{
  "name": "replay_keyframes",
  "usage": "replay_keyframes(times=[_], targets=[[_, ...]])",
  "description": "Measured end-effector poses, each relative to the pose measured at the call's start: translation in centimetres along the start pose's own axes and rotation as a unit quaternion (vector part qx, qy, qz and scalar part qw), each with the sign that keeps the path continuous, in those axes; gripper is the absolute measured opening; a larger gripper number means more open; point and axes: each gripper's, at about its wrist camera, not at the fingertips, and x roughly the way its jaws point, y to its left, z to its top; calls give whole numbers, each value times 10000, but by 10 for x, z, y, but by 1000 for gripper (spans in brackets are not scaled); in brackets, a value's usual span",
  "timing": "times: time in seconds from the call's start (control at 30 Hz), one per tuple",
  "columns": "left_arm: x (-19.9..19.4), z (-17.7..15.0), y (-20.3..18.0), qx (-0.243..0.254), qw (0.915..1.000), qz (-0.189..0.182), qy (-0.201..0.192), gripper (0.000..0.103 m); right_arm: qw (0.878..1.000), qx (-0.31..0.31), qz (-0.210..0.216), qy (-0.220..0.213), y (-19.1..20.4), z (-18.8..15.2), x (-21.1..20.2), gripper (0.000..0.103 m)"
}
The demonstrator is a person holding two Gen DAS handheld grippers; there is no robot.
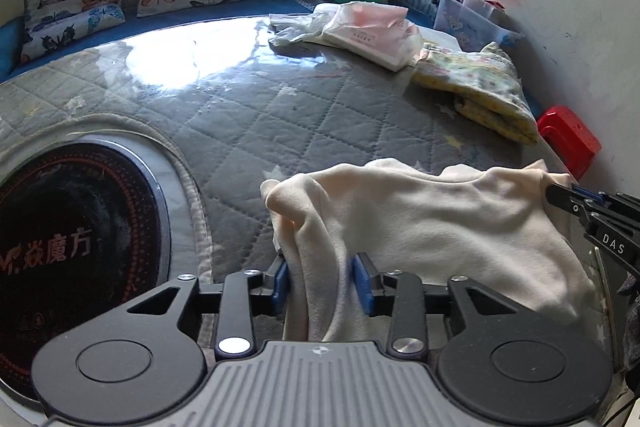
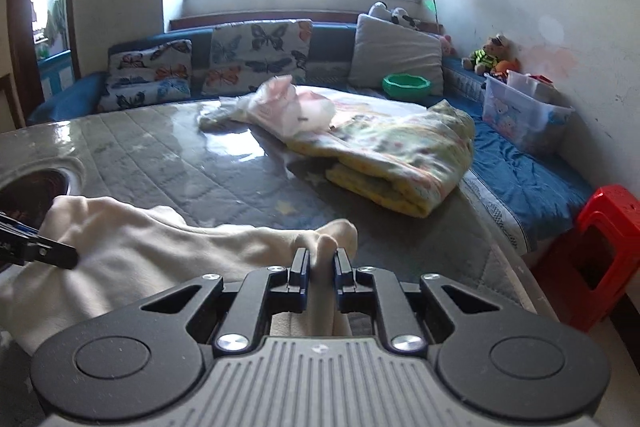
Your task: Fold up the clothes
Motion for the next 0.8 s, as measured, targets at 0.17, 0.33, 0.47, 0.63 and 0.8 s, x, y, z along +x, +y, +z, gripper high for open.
replay_keyframes(times=[0.17,0.33,0.47,0.63,0.8], targets=[[-2,0,1,48,9998,197,-65,56,9996,-196,-90,-154,7,2,-7,19],[-7,-2,-1,116,9991,393,-134,63,9982,-516,177,-268,28,2,-15,41],[-12,-7,-3,196,9985,471,-196,70,9961,-694,504,-181,49,-5,-16,49],[-13,-14,-5,272,9979,561,-192,76,9937,-848,732,48,70,-21,-11,57],[-14,-20,-4,337,9972,642,-164,82,9913,-1046,789,140,85,-34,-12,57]])
